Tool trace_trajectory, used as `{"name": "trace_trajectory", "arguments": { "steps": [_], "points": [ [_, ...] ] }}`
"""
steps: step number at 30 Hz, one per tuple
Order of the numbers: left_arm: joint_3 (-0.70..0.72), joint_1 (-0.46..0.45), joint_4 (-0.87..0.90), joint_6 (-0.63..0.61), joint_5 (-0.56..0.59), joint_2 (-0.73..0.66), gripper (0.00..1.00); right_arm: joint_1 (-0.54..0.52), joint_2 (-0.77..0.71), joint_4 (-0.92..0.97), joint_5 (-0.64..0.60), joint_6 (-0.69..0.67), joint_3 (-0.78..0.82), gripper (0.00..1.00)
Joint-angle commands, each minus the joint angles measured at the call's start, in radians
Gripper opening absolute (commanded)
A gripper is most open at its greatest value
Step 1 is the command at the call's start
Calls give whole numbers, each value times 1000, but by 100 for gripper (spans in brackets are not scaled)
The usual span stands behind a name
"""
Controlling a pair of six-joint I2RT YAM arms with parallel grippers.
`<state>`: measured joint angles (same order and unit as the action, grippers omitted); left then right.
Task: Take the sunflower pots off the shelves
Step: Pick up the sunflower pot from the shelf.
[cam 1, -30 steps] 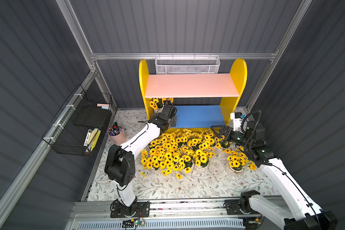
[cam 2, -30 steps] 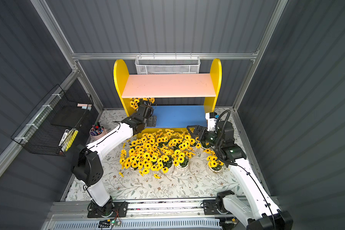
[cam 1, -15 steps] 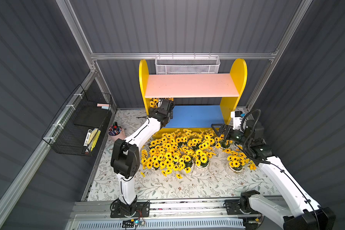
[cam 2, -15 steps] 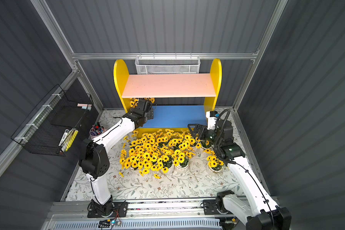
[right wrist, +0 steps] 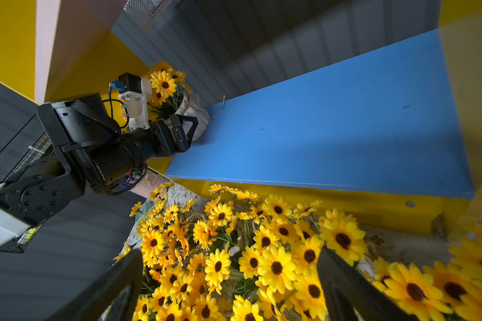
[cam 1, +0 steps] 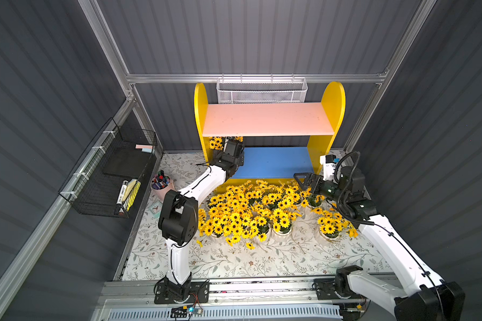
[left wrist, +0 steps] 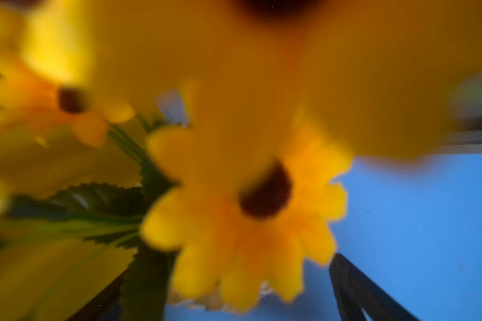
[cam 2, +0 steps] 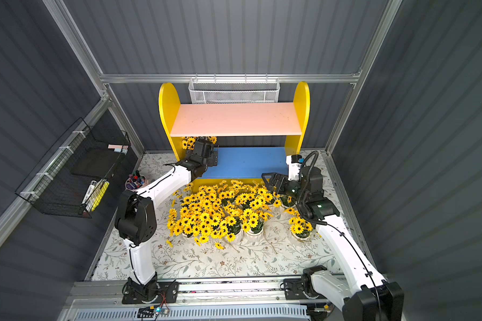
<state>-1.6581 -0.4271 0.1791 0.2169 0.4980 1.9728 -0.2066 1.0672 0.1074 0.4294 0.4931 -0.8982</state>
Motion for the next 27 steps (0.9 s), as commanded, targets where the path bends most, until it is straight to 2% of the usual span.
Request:
{"name": "trace_trajectory", "arguments": {
  "steps": [1, 8, 13, 17, 24, 27],
  "points": [
    [17, 7, -41, -47, -86, -17, 99, -3, 7, -32, 6, -5, 1, 99],
    [46, 2, -89, -77, -160, -45, 99, -3, 11, -33, 16, 3, -2, 99],
    [115, 3, -101, -49, -127, -95, 99, -2, 4, -31, 4, -11, -1, 99],
    [149, 10, -145, -95, -117, -116, 100, -2, 8, -30, 5, -20, -2, 99],
    [126, 80, -168, -49, -267, -88, 99, -1, 14, -27, 5, -29, -10, 99],
    [112, 93, -187, -51, -285, -67, 99, 0, 22, -28, 12, -33, -13, 99]
  ]
}}
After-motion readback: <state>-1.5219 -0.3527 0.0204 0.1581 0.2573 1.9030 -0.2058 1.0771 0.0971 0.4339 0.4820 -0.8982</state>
